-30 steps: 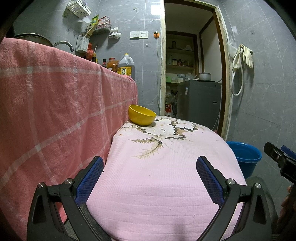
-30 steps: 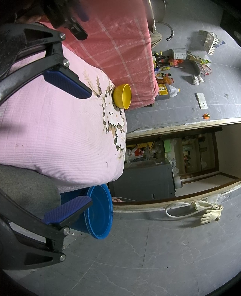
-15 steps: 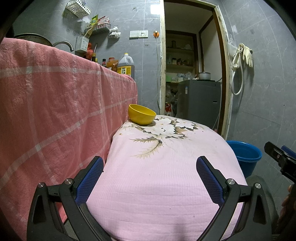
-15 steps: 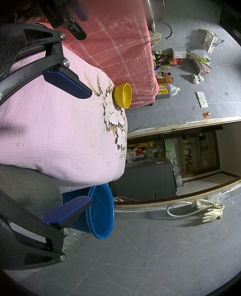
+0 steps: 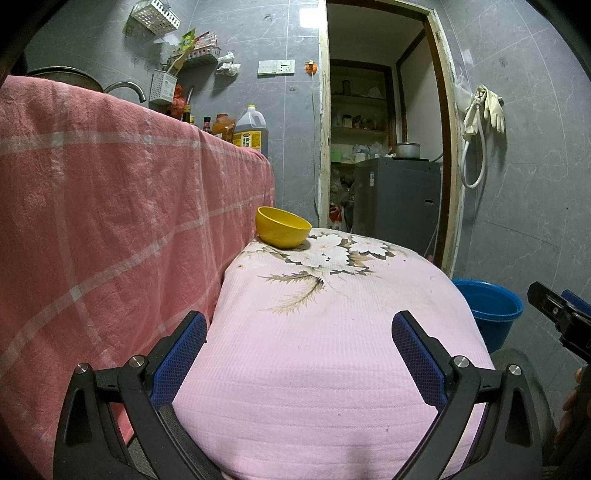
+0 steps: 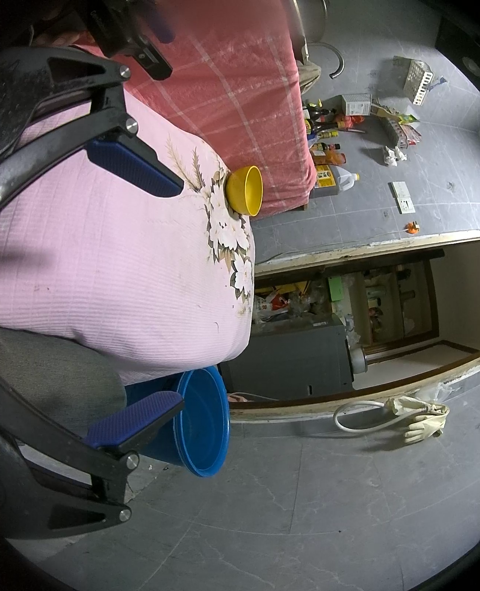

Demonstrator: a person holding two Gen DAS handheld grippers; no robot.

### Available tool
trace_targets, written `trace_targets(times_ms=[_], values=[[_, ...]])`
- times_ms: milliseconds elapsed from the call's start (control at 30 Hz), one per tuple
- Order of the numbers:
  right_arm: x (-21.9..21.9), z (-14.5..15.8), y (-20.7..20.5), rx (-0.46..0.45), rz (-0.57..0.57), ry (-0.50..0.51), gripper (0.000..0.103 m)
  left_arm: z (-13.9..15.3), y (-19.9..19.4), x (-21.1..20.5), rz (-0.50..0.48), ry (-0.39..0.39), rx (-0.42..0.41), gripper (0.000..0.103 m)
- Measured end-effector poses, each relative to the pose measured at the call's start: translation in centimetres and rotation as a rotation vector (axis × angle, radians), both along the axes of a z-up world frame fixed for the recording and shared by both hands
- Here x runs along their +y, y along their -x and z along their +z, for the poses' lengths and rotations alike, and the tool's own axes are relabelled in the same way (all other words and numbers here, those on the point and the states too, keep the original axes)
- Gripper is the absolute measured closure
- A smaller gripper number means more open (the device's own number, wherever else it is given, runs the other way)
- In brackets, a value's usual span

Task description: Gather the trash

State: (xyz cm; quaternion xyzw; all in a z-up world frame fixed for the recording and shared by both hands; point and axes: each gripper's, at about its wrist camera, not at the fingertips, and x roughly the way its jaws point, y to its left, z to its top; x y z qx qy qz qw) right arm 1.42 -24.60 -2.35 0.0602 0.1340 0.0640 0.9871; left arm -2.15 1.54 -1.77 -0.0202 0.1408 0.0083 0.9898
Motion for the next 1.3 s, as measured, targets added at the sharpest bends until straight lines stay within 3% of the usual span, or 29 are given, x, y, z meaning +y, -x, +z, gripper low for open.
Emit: trace_targets(times_ms=[1300], values=[[1.4,-0.5,0.0,0.014,0.0,-0.002,0.0,-0.9,0.4,1.6,-0.019,-0.047,0.009,0.005]])
